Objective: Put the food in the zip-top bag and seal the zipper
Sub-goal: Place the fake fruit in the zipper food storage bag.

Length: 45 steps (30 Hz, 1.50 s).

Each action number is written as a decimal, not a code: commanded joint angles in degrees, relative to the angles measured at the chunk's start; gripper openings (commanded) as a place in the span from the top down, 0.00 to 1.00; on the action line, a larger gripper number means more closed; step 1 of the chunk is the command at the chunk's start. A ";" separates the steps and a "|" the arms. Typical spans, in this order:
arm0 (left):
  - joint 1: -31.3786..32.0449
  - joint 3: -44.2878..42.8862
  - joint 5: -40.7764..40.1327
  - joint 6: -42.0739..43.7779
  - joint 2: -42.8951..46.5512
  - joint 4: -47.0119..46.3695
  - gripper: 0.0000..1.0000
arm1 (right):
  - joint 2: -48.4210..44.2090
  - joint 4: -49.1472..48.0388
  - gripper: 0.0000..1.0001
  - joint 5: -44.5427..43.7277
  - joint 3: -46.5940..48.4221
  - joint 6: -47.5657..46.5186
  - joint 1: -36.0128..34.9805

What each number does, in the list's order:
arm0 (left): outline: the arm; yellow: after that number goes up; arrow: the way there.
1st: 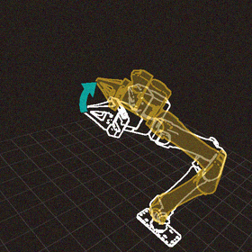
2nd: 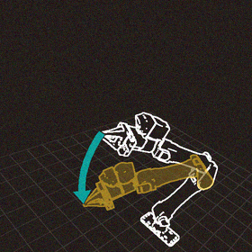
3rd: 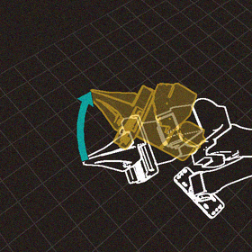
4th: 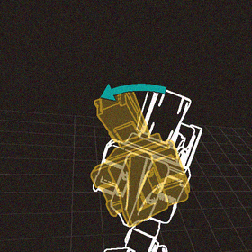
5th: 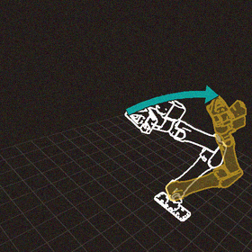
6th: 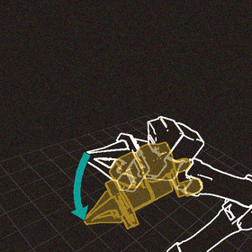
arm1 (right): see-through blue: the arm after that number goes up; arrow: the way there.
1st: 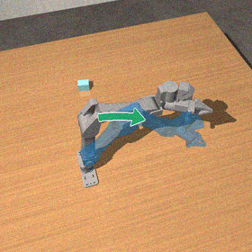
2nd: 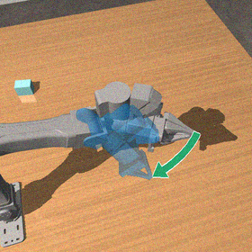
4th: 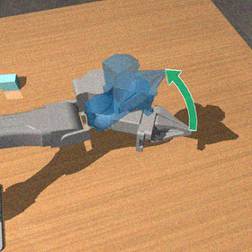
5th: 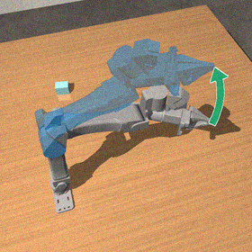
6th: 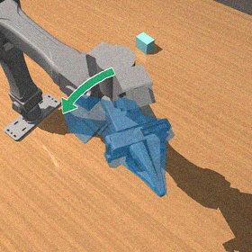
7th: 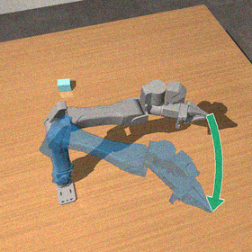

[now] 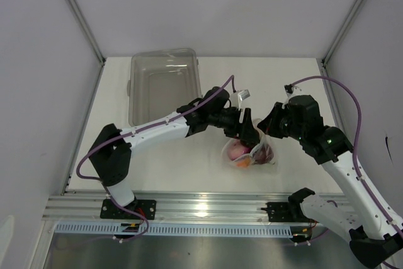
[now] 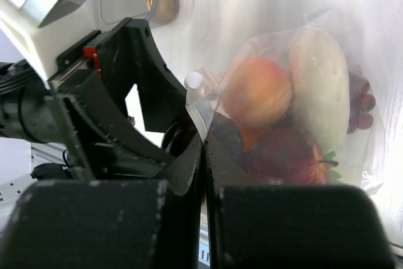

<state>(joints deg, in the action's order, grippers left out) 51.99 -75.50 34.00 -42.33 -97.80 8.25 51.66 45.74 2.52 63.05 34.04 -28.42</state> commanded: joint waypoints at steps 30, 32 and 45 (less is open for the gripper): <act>0.13 3.77 -7.90 8.75 10.07 1.51 0.21 | -2.26 -1.17 1.00 -1.12 3.05 0.06 -0.40; 0.13 5.36 -7.72 9.10 11.57 -0.50 0.21 | -2.53 -1.35 1.00 -1.03 2.35 0.23 -0.40; -1.18 5.46 -11.14 14.37 21.24 -0.44 0.20 | -3.67 -1.53 1.00 -1.03 -0.12 0.32 -0.40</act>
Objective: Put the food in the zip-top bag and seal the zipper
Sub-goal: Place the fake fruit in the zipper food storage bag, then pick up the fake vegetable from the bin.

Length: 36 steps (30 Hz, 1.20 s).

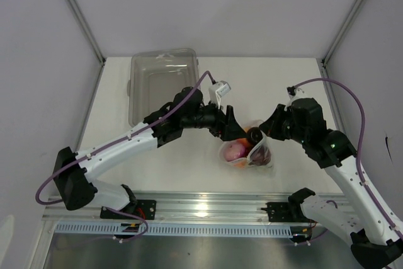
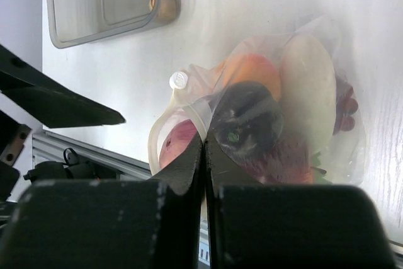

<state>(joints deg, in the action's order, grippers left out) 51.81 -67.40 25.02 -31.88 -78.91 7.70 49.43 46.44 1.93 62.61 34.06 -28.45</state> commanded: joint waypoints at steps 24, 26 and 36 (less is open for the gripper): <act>-26.32 -10.73 -17.99 -1.34 -10.99 24.47 0.21 | -2.32 -2.05 1.00 -1.49 -1.61 -1.02 -0.21; -27.28 -12.05 -17.46 -2.22 -14.24 24.99 0.21 | -2.32 -2.05 1.00 -1.49 -1.61 -0.93 -0.21; -30.10 -12.06 -18.78 -5.56 -21.02 24.91 0.33 | -3.11 -1.17 1.00 -1.76 -1.53 -1.28 0.15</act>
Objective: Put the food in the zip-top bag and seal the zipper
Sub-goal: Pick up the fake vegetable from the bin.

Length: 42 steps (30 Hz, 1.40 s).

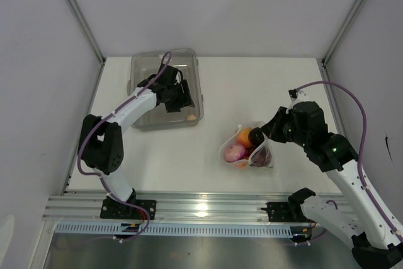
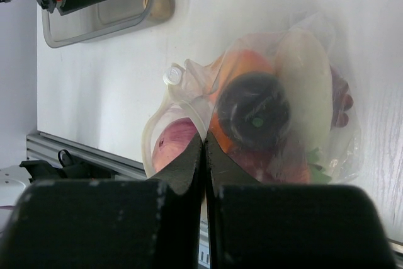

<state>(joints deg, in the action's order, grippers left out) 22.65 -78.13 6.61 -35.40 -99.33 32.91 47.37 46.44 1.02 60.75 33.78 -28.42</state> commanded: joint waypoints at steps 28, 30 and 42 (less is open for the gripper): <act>-0.95 0.52 1.74 -2.84 -10.88 -3.46 0.40 | -1.06 -2.58 1.00 -0.05 -1.34 -0.91 0.74; -0.86 0.08 1.91 -2.57 -11.50 -3.46 0.40 | -1.06 -2.66 1.00 0.04 -1.51 -0.82 0.83; -0.59 1.22 3.85 -1.52 -11.68 -4.43 0.43 | -0.97 -3.02 1.00 0.30 -1.95 -0.91 1.09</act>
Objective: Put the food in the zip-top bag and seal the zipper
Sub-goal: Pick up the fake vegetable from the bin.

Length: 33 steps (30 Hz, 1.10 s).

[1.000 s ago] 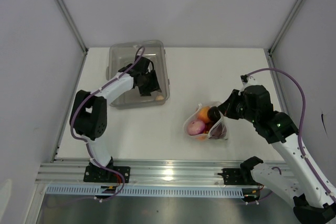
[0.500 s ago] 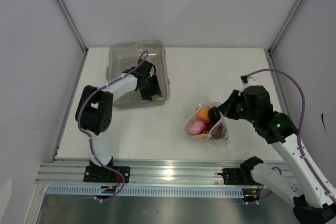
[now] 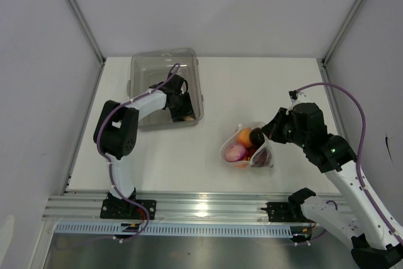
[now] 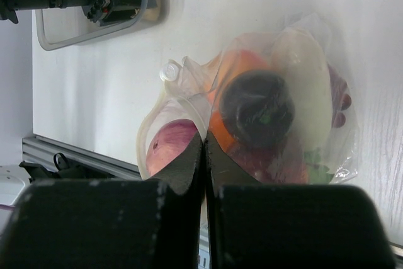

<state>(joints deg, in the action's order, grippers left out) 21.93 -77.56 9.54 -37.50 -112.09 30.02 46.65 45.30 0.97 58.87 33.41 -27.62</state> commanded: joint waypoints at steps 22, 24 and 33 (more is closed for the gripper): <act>-0.31 -1.54 -6.28 3.83 9.60 2.76 0.78 | 0.28 -2.06 1.00 0.70 0.10 -0.71 0.46; -0.31 -1.89 -6.81 4.01 11.45 3.64 0.77 | 0.37 -2.23 1.00 0.87 0.02 -0.63 0.46; 1.44 -2.69 0.73 4.01 23.84 4.26 0.75 | 0.54 -2.76 1.00 1.14 -0.25 -0.36 0.46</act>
<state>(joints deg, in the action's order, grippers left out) 22.24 -78.26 6.07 -34.44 -93.80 34.54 47.09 44.71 1.96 58.57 33.41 -27.44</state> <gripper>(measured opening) 0.317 0.006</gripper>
